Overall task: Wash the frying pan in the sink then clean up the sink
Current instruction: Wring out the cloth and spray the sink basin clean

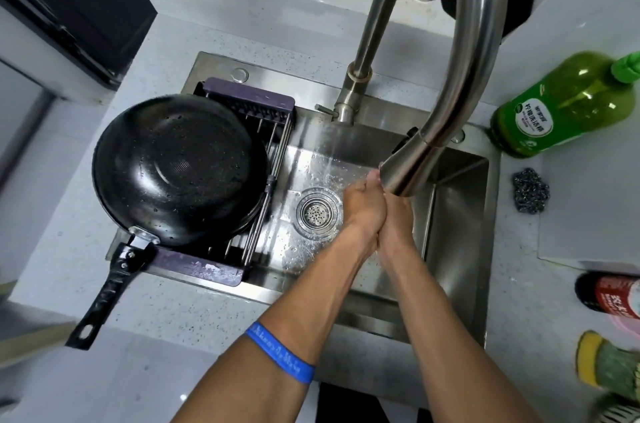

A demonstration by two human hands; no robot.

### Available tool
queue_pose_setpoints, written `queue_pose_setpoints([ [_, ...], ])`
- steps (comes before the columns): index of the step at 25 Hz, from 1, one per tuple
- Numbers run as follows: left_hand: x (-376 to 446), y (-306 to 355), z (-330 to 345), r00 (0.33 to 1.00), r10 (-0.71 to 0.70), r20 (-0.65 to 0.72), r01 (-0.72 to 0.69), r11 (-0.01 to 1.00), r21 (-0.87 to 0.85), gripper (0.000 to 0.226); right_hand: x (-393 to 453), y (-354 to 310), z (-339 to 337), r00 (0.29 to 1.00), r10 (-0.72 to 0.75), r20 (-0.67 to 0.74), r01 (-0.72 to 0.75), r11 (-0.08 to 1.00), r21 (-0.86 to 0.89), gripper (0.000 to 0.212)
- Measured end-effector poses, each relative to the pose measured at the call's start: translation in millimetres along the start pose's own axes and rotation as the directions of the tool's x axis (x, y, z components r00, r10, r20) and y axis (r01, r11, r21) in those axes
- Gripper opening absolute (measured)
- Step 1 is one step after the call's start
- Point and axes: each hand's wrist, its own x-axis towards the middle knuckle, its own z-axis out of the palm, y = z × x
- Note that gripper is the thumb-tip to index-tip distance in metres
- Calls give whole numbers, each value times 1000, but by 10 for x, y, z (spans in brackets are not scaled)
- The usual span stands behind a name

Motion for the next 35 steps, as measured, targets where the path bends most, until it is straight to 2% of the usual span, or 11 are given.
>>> queue_pose_setpoints([
  [4,-48,36,-19,994,13,107,-22,996,87,32,24,-12,25,970,217,110,-233,957,171,16],
  [8,163,-146,-119,963,180,201,-264,787,558,43,-44,-83,16,965,184,187,-230,936,268,13],
  [9,187,-169,-99,961,224,165,-277,811,515,45,-55,-88,18,970,181,163,-223,931,290,14],
  [11,177,-147,-105,980,192,46,-196,977,88,41,-29,-100,35,965,200,170,-253,879,403,16],
  [13,162,-127,-166,996,-73,59,91,898,-431,42,21,-165,39,954,237,183,-299,789,537,20],
  [14,177,-136,-225,985,-139,106,175,826,-535,48,39,-190,40,945,255,205,-327,766,554,26],
  [19,86,-159,-250,973,-149,178,226,783,-580,53,-19,-161,94,944,231,236,-317,836,447,15],
  [23,41,-132,-265,971,-144,193,231,785,-575,58,-27,-163,43,938,215,271,-334,763,553,18],
  [26,20,-151,-290,965,-161,207,249,812,-529,59,-81,-135,51,951,159,264,-276,823,497,11],
  [30,34,-222,-356,960,-149,238,247,853,-459,52,-140,-111,94,975,191,117,-219,923,316,18],
  [35,-162,-508,-396,952,-148,269,193,970,-147,33,-156,31,-117,974,215,-73,-195,955,222,42],
])
